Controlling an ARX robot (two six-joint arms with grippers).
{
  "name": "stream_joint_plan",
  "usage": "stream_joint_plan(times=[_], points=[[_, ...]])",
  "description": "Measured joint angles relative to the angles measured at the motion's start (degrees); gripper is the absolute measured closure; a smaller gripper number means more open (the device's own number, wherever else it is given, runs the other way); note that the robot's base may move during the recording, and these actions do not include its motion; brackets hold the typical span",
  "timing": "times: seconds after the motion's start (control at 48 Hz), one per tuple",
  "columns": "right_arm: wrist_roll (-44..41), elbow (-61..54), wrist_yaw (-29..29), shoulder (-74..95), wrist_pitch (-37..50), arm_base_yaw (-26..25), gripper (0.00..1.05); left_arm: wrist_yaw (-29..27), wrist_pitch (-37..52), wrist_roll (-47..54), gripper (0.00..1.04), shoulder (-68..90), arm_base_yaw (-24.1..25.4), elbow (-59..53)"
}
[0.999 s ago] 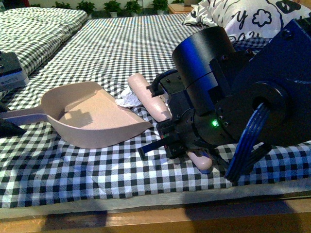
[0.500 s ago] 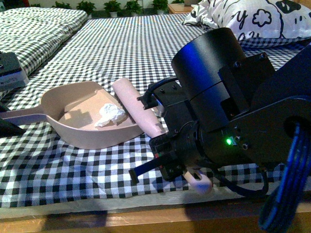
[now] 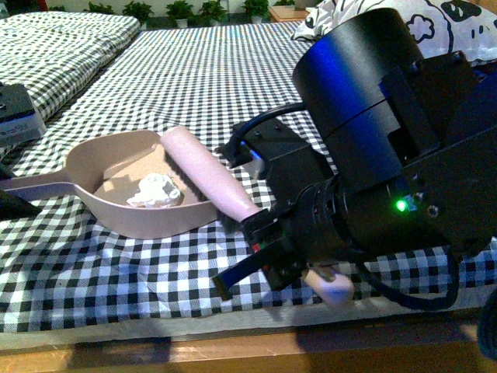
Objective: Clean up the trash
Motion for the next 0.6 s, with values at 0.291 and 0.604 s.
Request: stream_joint_plan(times=[0.291, 0.604], points=[[0.50, 7.80, 6.43, 3.21, 1.97, -7.45, 0.85, 0.02, 0.00, -0.02, 0.78, 0.00, 0.00, 0.00], [3.52, 18.99, 7.67, 5.90, -1.36, -16.22, 0.85, 0.00, 0.00, -0.02, 0.78, 0.00, 0.00, 0.00]])
